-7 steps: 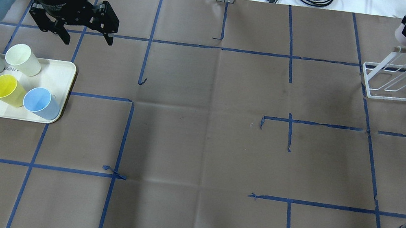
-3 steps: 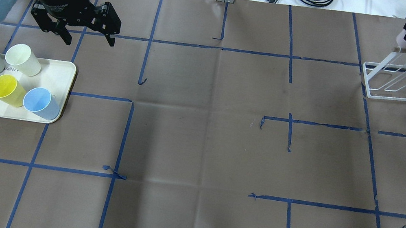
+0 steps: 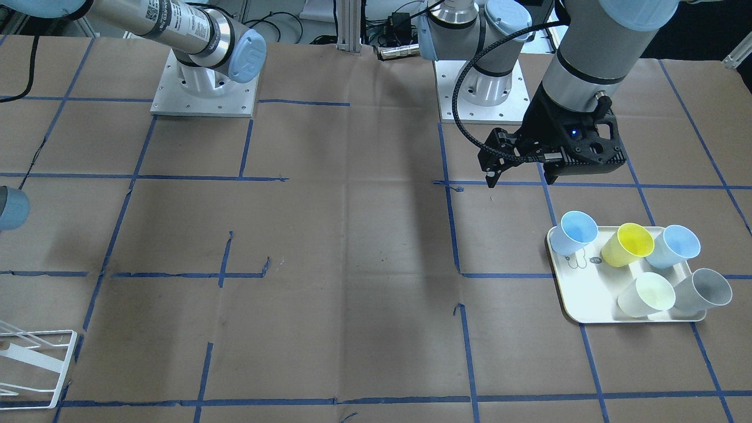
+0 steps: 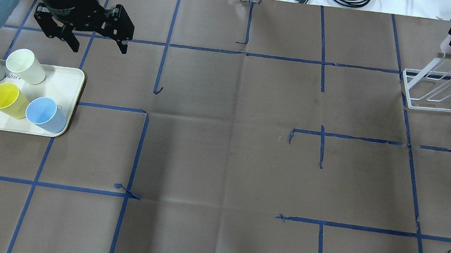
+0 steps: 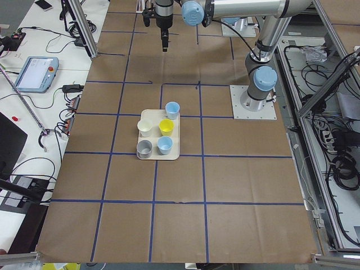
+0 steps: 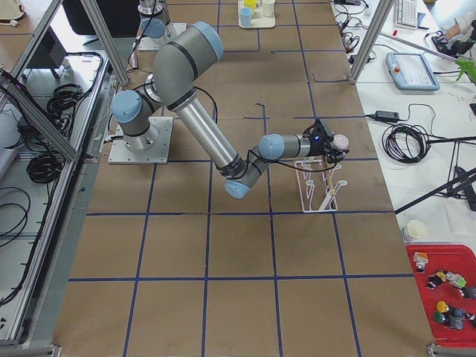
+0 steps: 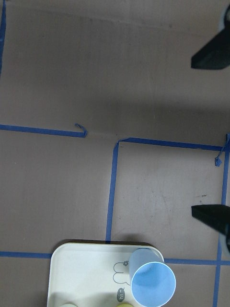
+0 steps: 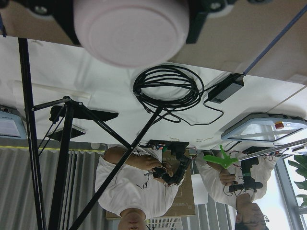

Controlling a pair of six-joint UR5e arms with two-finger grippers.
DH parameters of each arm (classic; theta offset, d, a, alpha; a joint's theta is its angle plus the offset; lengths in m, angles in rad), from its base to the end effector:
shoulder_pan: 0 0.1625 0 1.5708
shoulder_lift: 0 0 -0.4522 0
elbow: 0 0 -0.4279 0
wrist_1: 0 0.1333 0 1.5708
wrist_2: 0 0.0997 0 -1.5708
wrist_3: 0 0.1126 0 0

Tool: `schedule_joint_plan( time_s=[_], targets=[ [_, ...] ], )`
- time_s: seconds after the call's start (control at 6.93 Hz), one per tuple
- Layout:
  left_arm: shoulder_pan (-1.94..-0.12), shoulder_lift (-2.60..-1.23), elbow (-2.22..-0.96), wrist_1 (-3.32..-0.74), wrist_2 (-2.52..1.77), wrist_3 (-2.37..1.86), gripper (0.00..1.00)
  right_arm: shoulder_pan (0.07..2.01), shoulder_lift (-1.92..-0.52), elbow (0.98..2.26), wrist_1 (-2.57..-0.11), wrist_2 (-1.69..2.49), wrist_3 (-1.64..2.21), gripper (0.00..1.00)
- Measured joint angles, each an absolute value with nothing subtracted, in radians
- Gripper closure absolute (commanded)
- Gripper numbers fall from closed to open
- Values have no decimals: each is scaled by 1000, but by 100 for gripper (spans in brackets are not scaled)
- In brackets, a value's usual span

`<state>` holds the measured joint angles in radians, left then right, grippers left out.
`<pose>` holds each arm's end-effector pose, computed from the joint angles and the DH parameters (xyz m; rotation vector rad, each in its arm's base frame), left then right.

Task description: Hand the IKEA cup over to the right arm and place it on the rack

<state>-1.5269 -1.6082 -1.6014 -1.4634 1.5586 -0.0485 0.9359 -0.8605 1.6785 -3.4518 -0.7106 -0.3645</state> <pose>-0.1105 -0.5533 0.4767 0.1441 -3.1254 0.0616 -0.2392 -0.6933 0.2445 -0.3077 2.3866 -1.7096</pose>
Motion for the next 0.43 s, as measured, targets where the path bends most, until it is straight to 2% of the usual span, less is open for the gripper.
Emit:
schedule_joint_plan(
  time_s=[0.43],
  targets=[
    [-1526,-1606,-1606,-1463,1557,-47,0,940,-870,1676,-3450,-715,-363,0]
  ],
)
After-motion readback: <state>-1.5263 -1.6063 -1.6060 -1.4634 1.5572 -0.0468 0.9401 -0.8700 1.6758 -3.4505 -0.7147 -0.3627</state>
